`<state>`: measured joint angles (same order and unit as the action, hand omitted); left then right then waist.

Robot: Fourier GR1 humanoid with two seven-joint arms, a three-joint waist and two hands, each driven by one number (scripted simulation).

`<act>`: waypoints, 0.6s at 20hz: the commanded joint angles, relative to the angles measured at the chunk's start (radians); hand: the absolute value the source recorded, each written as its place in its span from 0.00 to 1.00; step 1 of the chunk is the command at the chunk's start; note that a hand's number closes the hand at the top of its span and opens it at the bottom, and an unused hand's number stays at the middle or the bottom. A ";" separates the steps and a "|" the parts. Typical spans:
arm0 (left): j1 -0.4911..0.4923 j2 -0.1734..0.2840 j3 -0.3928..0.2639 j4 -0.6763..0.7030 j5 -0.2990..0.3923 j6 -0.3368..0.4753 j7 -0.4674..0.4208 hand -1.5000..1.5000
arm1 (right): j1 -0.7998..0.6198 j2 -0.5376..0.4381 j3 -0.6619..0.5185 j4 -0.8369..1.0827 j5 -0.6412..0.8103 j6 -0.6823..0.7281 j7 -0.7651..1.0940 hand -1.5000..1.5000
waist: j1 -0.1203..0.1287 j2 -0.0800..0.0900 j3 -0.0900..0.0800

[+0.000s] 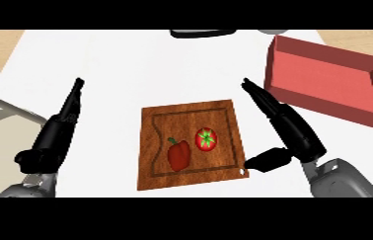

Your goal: Pick the tomato from the cutting board and place it in the cardboard box

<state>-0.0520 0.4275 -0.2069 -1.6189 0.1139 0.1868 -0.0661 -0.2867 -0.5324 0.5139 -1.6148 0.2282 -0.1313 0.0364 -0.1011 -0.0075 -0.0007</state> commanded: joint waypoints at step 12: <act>-0.135 -0.087 -0.111 0.077 0.003 -0.117 0.118 0.50 | 0.231 -0.196 0.221 -0.528 0.514 0.152 0.452 0.00 | 0.077 0.002 -0.001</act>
<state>-0.1701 0.3543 -0.3127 -1.5534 0.1136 0.0914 0.0376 -0.1123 -0.6755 0.7112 -1.9991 0.7400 -0.1155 0.3664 -0.0413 -0.0079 -0.0023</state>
